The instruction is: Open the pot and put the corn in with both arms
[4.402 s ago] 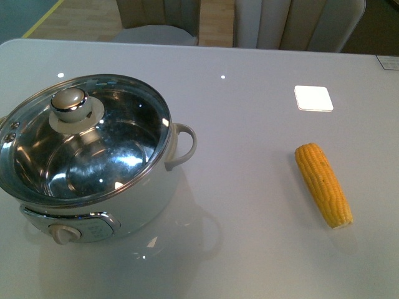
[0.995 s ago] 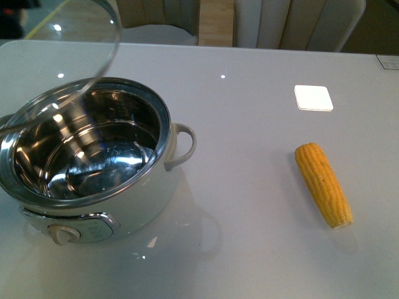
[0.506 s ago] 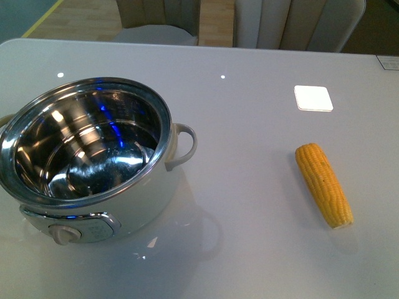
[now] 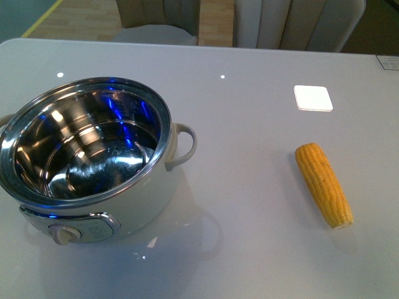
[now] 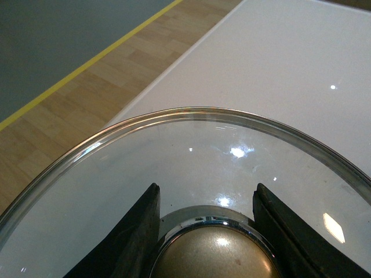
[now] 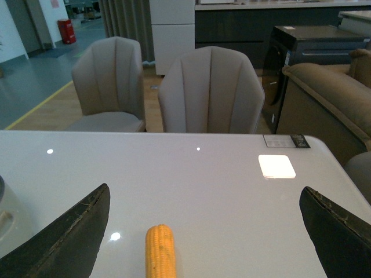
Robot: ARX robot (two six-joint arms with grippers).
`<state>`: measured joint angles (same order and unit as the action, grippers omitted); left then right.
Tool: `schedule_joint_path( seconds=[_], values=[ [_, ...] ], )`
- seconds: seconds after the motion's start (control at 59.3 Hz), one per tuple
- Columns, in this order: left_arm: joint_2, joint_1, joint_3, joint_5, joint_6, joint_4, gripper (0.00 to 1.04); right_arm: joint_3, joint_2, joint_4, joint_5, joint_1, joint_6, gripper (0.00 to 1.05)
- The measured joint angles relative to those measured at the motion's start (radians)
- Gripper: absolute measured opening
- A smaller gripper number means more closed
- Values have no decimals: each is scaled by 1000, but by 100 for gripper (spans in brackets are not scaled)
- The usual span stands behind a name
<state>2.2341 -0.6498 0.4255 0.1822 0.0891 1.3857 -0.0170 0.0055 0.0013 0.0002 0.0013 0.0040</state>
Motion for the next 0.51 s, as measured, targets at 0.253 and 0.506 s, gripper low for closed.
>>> schedule_joint_path(
  seconds=[0.253,0.506],
  values=[
    [85,13,24,-18,-4,0,42,0,0,0,0,0,0,96],
    [357,110,375,-66,-59,-3,42,0,-1,0,0,0,0,96]
  ],
)
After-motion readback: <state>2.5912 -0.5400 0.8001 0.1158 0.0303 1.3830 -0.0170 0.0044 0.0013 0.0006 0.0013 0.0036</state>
